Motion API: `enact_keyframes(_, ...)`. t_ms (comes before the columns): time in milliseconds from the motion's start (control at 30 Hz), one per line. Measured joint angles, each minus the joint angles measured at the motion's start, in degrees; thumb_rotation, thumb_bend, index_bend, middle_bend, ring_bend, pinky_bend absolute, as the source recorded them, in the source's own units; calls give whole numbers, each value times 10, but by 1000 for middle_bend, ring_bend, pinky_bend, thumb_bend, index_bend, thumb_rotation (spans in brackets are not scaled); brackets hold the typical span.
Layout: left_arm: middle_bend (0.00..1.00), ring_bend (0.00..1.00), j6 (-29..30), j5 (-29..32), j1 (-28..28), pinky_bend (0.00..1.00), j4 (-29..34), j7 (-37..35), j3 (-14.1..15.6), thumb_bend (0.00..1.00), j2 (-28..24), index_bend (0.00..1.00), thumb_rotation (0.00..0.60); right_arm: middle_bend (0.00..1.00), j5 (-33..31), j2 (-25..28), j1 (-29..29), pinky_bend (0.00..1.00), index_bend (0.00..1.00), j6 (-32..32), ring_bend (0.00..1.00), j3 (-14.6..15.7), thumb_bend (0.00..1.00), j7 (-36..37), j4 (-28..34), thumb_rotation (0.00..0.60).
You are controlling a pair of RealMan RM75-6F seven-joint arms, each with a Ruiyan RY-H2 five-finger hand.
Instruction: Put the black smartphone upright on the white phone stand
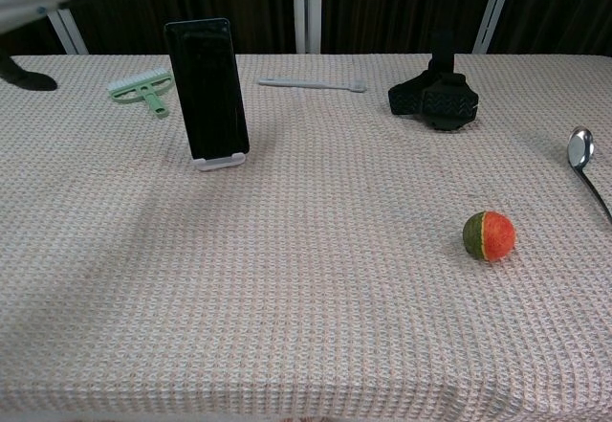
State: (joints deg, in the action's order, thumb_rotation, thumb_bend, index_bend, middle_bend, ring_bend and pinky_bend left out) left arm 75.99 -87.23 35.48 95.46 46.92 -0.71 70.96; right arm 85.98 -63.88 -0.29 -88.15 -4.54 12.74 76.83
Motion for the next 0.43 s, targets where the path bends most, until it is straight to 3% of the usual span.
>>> enact_keyframes(267,0,26,128,33,-182,190,11,-261,47,36,-23,0,579,0,26,-31,13,0,0,-3,0,9,153,-12,-16,600)
enact_keyframes(433,0,26,158,37,-256,190,-36,-345,81,35,-21,0,592,0,29,-35,21,0,0,8,0,12,154,-18,-12,600)
